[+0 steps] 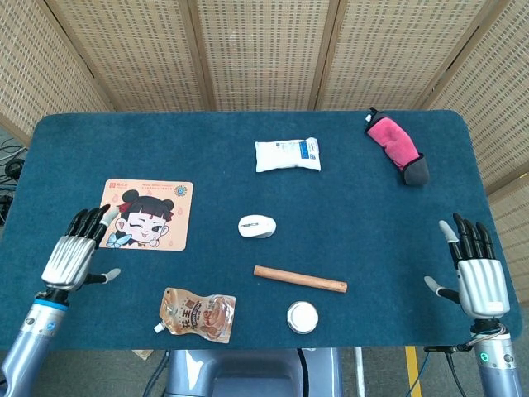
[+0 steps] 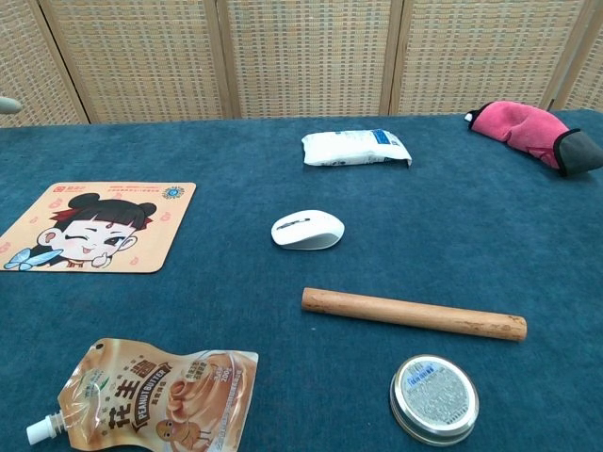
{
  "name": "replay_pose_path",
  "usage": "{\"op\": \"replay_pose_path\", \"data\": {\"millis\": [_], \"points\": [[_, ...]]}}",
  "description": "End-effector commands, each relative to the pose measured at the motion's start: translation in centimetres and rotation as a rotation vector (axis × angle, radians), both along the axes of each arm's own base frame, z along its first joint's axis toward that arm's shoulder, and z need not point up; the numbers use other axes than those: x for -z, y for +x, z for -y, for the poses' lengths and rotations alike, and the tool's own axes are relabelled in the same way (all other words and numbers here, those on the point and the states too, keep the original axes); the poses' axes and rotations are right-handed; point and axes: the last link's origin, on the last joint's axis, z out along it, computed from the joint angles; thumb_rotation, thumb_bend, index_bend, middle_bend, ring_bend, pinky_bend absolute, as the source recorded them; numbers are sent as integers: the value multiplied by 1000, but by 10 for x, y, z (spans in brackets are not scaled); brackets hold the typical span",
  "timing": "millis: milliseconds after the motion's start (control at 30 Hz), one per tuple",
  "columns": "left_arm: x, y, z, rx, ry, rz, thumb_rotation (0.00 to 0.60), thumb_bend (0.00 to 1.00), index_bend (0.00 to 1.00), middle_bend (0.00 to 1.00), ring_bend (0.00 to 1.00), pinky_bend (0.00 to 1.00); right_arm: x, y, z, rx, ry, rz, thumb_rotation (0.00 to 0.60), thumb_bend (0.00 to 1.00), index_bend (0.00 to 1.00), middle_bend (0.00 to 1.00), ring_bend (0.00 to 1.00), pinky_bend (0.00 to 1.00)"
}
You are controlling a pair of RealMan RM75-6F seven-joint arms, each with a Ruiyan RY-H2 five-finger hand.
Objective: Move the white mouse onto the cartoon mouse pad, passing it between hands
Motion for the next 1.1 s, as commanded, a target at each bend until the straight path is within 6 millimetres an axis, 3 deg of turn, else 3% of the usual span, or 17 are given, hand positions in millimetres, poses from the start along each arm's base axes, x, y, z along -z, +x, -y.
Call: {"op": "replay_pose_path", "data": {"millis": [33,233,300,467,800,1100], "points": [[0,21,-19,15,-16,-2,600,0,0,0,0,0,-2,-1,0,4,-2,10,600,0,25,0,0,0],[7,46,-45,24,-56,-22,600,0,0,0,0,0,-6,-3,0,6,-2,30,600,0,33,0,0,0],[20,66,-65,35,-96,-53,600,0,3,0,0,0,-10,-5,1,7,-6,53,600,0,38,0,0,0],[49,89,-86,-36,-141,-78,600,0,43,0,0,0,-14,-8,2,13,-5,78,600,0,44,0,0,0],[94,136,-108,-89,-184,-110,600,0,63,0,0,0,-20,-12,3,14,0,125,600,0,44,0,0,0],[133,194,-119,-86,-203,-135,600,0,104,0,0,0,-27,-16,4,15,6,174,600,0,52,0,0,0]]}}
